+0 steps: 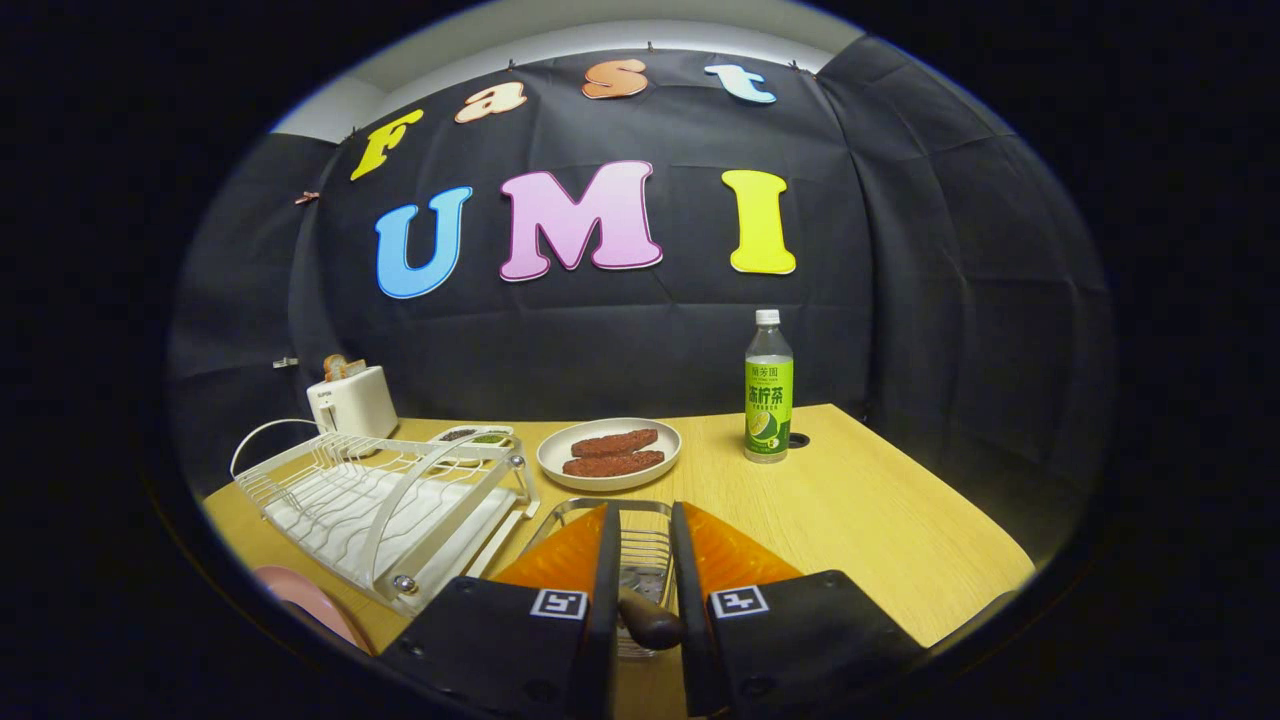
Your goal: Take the plate from the dish rack, then take the spoon from the basket and place it into the plate.
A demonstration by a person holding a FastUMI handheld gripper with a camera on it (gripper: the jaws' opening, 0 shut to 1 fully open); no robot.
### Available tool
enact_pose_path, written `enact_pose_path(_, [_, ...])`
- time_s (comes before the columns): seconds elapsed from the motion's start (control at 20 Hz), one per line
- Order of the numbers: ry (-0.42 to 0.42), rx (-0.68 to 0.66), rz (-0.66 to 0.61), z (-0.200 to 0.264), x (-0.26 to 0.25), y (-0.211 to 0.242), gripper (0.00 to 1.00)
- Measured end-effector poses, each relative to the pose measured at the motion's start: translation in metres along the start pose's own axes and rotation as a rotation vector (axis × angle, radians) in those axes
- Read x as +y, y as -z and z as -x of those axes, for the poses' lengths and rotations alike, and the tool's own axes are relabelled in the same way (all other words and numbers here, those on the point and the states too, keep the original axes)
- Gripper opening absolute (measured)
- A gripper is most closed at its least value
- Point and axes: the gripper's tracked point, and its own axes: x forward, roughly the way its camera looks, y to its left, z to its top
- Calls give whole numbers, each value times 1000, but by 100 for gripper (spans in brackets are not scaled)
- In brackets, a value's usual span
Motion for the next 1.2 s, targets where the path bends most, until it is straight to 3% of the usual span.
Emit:
enact_pose_path(0.45, [-89,27,47,-3,25,-17,21])
enact_pose_path(0.9, [-81,-18,89,-12,22,-89,21])
enact_pose_path(1.2, [-147,-21,90,16,57,-148,21])
